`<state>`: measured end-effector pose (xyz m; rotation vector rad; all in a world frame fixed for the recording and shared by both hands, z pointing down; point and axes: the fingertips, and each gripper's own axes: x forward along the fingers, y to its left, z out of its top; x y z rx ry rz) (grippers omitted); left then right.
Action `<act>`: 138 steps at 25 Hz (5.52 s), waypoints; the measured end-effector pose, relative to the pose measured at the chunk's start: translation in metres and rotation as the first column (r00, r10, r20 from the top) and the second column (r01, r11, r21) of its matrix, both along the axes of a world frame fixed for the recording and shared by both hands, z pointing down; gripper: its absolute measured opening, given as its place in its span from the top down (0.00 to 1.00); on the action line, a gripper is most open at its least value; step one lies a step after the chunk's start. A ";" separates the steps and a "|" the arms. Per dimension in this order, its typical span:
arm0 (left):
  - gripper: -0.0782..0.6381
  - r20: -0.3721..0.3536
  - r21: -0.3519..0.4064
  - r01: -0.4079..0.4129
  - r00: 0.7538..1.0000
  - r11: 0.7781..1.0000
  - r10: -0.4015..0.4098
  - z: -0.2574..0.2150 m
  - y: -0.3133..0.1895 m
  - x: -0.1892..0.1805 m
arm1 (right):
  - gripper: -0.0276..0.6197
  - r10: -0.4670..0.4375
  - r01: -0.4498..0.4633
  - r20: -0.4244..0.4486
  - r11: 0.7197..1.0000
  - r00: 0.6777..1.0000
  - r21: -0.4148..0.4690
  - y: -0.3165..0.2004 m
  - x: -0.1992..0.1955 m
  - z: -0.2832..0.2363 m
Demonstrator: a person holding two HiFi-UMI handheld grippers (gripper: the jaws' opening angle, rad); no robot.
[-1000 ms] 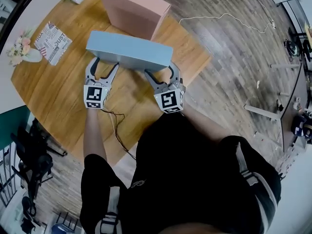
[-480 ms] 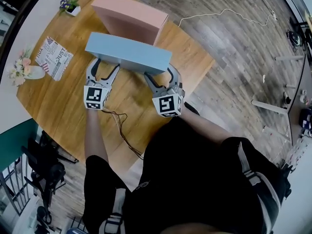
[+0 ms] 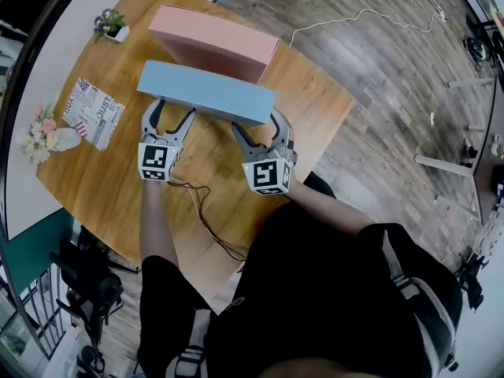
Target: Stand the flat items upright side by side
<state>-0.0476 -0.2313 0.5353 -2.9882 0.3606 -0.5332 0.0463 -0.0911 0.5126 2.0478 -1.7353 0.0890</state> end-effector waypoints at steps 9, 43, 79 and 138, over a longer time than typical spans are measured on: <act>0.41 -0.011 -0.002 -0.024 1.000 1.000 0.024 0.002 -0.016 0.005 | 0.41 0.041 -0.042 0.032 0.999 0.999 0.016 -0.009 0.007 0.001; 0.42 -0.036 -0.002 0.036 0.999 0.999 -0.036 0.009 -0.052 0.021 | 0.57 0.094 -0.091 0.134 0.995 0.987 -0.028 -0.028 0.007 0.015; 0.66 0.069 -0.306 0.621 0.770 0.721 -0.634 0.045 0.129 -0.128 | 0.88 -0.329 0.351 0.139 0.918 0.934 -0.185 0.049 -0.074 0.035; 0.88 -0.301 -0.055 0.820 0.530 0.569 -0.793 -0.230 0.158 -0.077 | 0.95 -0.601 0.532 0.122 0.771 0.790 0.350 0.025 0.003 -0.223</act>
